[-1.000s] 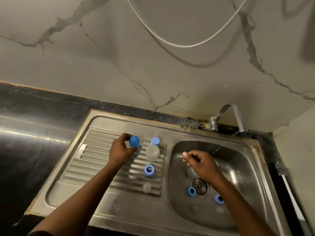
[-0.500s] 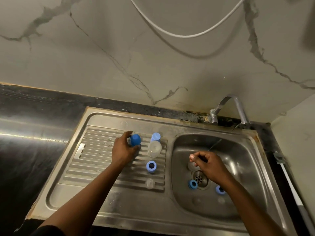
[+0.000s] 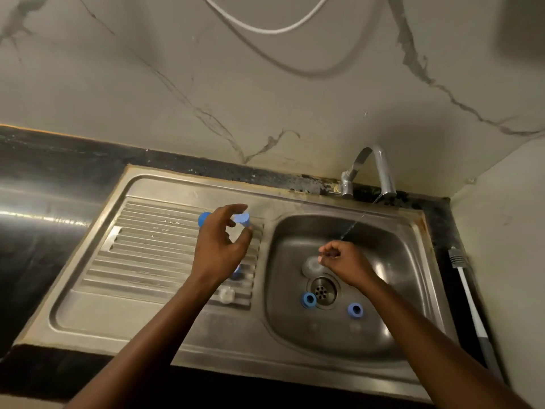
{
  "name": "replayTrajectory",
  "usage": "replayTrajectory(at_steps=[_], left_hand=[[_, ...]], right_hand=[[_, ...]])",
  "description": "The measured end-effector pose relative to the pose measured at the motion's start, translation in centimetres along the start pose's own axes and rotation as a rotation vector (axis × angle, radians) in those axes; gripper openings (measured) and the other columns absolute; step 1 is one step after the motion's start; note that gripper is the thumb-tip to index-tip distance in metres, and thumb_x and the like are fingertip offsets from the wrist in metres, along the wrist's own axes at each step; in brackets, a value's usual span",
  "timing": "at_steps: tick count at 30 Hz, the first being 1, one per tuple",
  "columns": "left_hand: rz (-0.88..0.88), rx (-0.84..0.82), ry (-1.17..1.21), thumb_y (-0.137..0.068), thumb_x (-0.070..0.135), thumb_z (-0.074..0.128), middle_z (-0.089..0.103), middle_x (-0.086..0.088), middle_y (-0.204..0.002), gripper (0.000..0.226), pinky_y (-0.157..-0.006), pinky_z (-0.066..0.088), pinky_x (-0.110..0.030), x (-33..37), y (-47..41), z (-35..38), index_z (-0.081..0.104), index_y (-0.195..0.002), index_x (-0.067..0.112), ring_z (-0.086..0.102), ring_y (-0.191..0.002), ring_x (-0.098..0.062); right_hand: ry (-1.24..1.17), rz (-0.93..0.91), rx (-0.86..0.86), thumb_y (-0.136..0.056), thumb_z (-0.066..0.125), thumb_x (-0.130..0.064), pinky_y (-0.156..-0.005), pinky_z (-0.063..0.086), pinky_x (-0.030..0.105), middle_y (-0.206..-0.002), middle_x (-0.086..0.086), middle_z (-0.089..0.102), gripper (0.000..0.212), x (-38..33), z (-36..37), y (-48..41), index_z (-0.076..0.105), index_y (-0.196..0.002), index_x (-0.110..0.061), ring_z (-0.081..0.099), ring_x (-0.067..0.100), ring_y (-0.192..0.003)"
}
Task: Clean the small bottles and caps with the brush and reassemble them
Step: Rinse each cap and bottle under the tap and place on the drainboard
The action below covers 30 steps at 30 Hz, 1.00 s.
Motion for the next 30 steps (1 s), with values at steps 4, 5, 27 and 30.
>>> replayTrajectory(at_steps=[4,5,27,30], left_hand=[[0.000,-0.026,-0.001,-0.094,0.022,0.077,0.068,0.020,-0.118,0.034,-0.071,0.055,-0.024,1.5,1.3,3.5,0.068,-0.125,0.030,0.066,-0.104,-0.009],[-0.009,-0.032,-0.009,-0.094,0.024,0.077,0.069,0.019,-0.118,0.033,-0.073,0.056,-0.024,1.6,1.5,4.2,0.068,-0.125,0.031,0.066,-0.103,-0.010],[-0.027,-0.219,-0.083,-0.094,0.026,0.076,0.069,0.018,-0.114,0.035,-0.084,0.062,-0.030,2.2,3.9,13.9,0.067,-0.125,0.039,0.068,-0.101,-0.005],[0.075,-0.243,-0.108,-0.095,0.023,0.076,0.067,0.020,-0.121,0.040,-0.088,0.058,-0.024,4.5,2.3,16.1,0.067,-0.131,0.038,0.065,-0.107,0.001]], right_hand=[[0.113,-0.029,-0.085,-0.082,0.085,-0.021,-0.094,0.052,0.028,-0.116,-0.006,0.072,0.042,2.4,2.0,-2.1,0.071,-0.121,-0.021,0.066,0.008,-0.100],[0.149,-0.048,-0.103,-0.081,0.084,-0.022,-0.098,0.050,0.028,-0.124,-0.004,0.069,0.049,2.8,2.5,-2.5,0.069,-0.127,-0.021,0.065,0.012,-0.110],[-0.122,-0.107,0.074,-0.083,0.083,-0.036,-0.106,0.052,0.046,-0.140,-0.003,0.061,0.070,3.9,-4.8,-3.7,0.049,-0.144,-0.042,0.060,0.019,-0.125],[-0.146,-0.130,0.160,-0.088,0.078,-0.042,-0.112,0.048,0.045,-0.147,-0.004,0.058,0.069,2.7,-8.3,-3.2,0.048,-0.150,-0.041,0.057,0.018,-0.132]])
Point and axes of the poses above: each hand's wrist, its own y-axis away from the middle knuckle, its own z-axis out of the palm, x = y × z, the point moved 5 cm from there along -y, towards the middle knuckle
